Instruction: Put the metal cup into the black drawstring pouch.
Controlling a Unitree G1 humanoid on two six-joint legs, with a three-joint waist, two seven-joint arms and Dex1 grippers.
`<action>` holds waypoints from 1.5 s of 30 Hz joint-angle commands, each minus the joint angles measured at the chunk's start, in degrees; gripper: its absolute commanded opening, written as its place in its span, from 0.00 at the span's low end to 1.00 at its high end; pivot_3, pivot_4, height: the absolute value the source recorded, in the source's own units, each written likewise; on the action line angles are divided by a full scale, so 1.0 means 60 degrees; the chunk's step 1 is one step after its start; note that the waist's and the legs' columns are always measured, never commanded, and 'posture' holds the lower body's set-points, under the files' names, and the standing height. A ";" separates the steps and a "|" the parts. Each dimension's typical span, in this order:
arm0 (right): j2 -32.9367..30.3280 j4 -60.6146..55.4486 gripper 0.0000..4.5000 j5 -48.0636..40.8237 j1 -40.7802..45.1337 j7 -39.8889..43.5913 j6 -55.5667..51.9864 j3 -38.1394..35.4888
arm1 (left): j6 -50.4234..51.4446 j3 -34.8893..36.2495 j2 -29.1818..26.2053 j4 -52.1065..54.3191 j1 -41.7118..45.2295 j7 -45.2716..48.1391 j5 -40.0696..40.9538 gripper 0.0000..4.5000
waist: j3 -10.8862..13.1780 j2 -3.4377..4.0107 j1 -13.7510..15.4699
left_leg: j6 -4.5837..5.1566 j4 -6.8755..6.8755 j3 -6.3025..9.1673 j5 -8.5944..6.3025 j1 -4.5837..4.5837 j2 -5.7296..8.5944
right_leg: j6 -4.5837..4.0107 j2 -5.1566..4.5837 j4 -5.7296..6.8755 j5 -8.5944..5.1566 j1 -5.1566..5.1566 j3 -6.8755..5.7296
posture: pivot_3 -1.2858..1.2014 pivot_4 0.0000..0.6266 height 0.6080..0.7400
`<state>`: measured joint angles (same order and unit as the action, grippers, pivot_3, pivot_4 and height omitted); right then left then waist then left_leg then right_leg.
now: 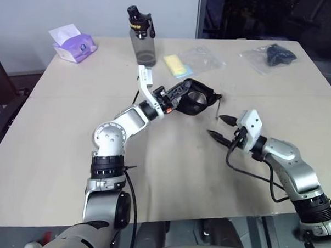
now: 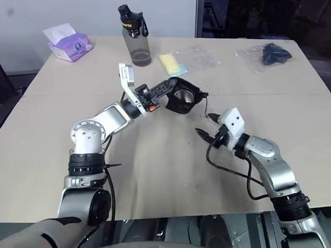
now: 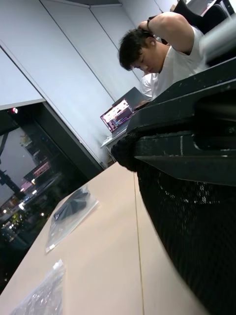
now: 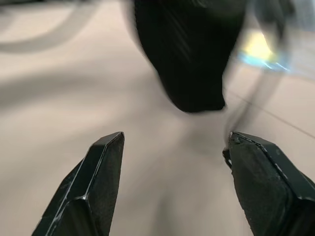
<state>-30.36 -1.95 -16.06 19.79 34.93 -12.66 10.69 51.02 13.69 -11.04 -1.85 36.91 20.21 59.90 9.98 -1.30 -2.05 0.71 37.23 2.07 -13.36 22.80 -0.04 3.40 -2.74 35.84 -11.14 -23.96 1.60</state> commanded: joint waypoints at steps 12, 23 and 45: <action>0.3178 0.4669 0.64 0.1008 0.2874 -0.1047 0.1355 -0.0600 | 0.0119 0.0090 -0.0064 0.0506 0.0040 0.0188 0.0193 0.00 | 0.0005 -0.0004 0.0051 | -0.0004 -0.0007 0.0013 0.0001 0.0007 -0.0002 | -0.0005 -0.0002 0.0001 0.0004 -0.0003 -0.0007 | 0.52 0.24 1.00; 0.2854 0.3003 0.01 0.1184 0.2227 -0.1555 0.0938 -0.1186 | -0.0039 -0.0091 -0.0336 0.0515 -0.0211 0.0451 -0.0174 0.00 | 0.0005 -0.0003 -0.0001 | -0.0004 -0.0008 0.0013 0.0001 0.0004 -0.0001 | -0.0005 -0.0004 0.0009 0.0004 -0.0005 -0.0006 | 0.52 0.24 1.00; 0.2376 0.0663 0.00 0.1382 0.5805 -0.1754 -0.0043 -0.1420 | -0.3423 -0.1489 -0.3952 -0.0379 0.0652 0.3929 -0.4374 0.65 | 0.0025 0.0010 0.0120 | -0.0003 -0.0040 0.0019 0.0002 0.0019 -0.0009 | -0.0008 0.0003 0.0011 0.0002 -0.0038 -0.0021 | 0.52 0.24 1.00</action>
<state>-16.56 5.06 -7.21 52.46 24.22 -13.20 1.78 37.02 5.21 -36.72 -6.27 37.88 44.31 36.06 10.13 -1.24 -1.33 0.68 37.01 2.17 -13.35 22.94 -0.08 3.34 -2.77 35.88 -11.12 -24.18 1.49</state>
